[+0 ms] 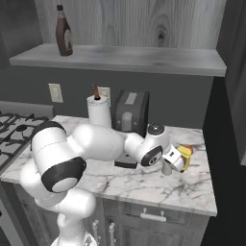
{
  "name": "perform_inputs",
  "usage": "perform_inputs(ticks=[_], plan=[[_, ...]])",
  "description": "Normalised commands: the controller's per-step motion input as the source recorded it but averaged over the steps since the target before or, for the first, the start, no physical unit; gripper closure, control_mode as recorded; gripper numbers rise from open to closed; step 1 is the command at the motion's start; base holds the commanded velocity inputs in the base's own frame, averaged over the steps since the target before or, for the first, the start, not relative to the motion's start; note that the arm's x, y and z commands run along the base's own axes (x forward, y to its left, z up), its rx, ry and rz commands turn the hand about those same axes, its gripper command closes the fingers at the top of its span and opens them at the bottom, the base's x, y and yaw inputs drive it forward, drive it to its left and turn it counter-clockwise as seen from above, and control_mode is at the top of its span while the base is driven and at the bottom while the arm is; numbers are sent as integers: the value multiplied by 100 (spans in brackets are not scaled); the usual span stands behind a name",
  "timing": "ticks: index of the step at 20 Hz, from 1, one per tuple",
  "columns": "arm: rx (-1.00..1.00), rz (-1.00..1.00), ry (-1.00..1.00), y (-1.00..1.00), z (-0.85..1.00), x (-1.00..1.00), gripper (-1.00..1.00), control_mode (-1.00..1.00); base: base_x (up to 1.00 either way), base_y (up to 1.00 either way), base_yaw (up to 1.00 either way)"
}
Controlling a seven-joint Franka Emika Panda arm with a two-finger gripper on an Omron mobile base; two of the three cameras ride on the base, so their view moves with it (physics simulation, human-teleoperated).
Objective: There are various items on the counter. Only move the condiments/shakers into the cabinet.
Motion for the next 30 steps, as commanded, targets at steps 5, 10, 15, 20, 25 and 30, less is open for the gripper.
perform_inputs(ticks=[5, 10, 15, 20, 25, 30], plan=[[0, 0, 0, -5, -8, 11, -100, -100, 0, 0, 0], [0, 0, 0, -4, -7, 8, -100, -100, 0, 0, 0], [0, 0, 0, -5, -9, 9, -100, -100, 0, 0, 0], [0, 0, 0, -6, -6, 8, -100, -100, 0, 0, 0], [0, 0, 0, -2, -5, 13, -100, -100, 0, 0, 0], [0, 0, 0, -2, 0, 2, 100, -100, 0, 0, 0]])
